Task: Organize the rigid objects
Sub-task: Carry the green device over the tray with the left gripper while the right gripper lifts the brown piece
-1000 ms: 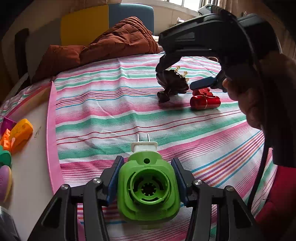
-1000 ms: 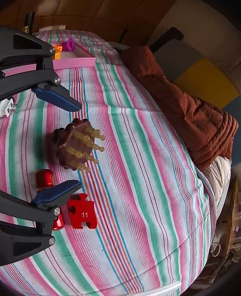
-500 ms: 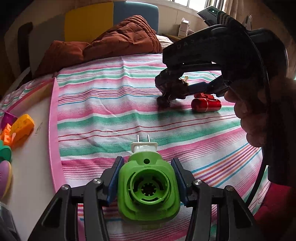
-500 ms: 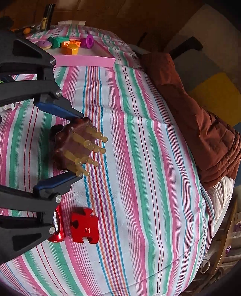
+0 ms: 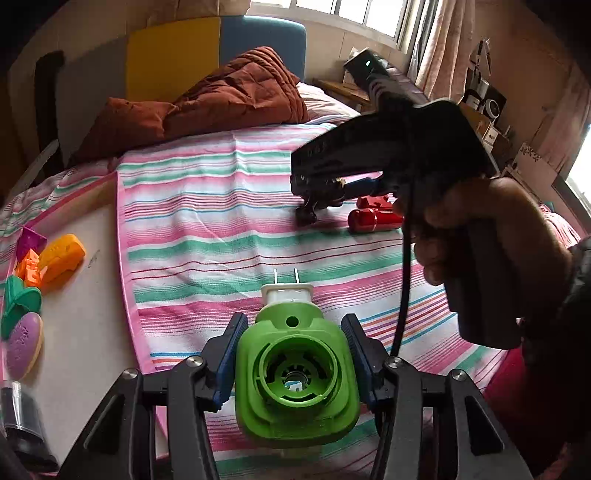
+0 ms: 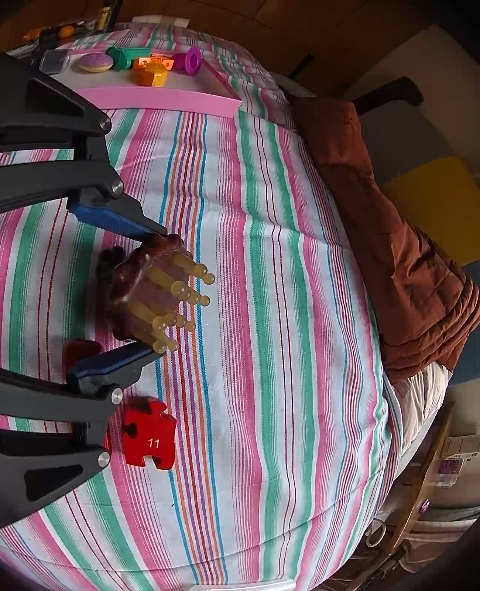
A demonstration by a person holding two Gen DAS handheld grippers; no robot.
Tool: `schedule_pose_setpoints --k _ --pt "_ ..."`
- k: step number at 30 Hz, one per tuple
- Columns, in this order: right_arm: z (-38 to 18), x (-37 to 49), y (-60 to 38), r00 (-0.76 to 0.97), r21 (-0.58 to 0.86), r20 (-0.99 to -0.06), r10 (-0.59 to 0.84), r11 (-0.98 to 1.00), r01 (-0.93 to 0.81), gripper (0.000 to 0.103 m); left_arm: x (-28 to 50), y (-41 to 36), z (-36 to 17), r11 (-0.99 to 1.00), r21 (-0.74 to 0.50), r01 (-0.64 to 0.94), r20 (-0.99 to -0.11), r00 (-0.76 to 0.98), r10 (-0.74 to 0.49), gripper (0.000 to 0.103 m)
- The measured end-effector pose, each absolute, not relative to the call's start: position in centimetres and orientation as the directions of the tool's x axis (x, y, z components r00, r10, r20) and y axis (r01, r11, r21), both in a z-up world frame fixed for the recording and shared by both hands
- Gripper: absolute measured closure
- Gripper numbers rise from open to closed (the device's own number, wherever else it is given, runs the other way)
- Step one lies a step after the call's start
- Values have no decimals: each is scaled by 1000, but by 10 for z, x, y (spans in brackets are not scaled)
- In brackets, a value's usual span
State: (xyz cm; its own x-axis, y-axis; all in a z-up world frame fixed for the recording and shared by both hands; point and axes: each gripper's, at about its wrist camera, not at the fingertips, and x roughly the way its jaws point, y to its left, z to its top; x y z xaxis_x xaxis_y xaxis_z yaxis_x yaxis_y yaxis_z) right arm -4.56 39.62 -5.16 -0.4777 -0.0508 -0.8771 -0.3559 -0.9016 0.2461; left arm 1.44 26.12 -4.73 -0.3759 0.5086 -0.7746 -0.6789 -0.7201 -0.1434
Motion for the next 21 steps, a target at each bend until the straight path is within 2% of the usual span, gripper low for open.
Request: schedule_pose_setpoints --k 1,13,21 --pt "-54 -47 395 -466 227 -884 -37 -906 -358 58 16 259 -43 -719 -146 -679 -769 -380 514 50" --pt "-54 -49 390 -453 147 -891 23 -930 -336 58 10 203 -10 -757 -201 -622 -740 -409 533 50" --pt "-53 -49 395 -449 163 -893 11 -924 -346 58 8 159 8 -801 -211 -560 -723 -462 513 50"
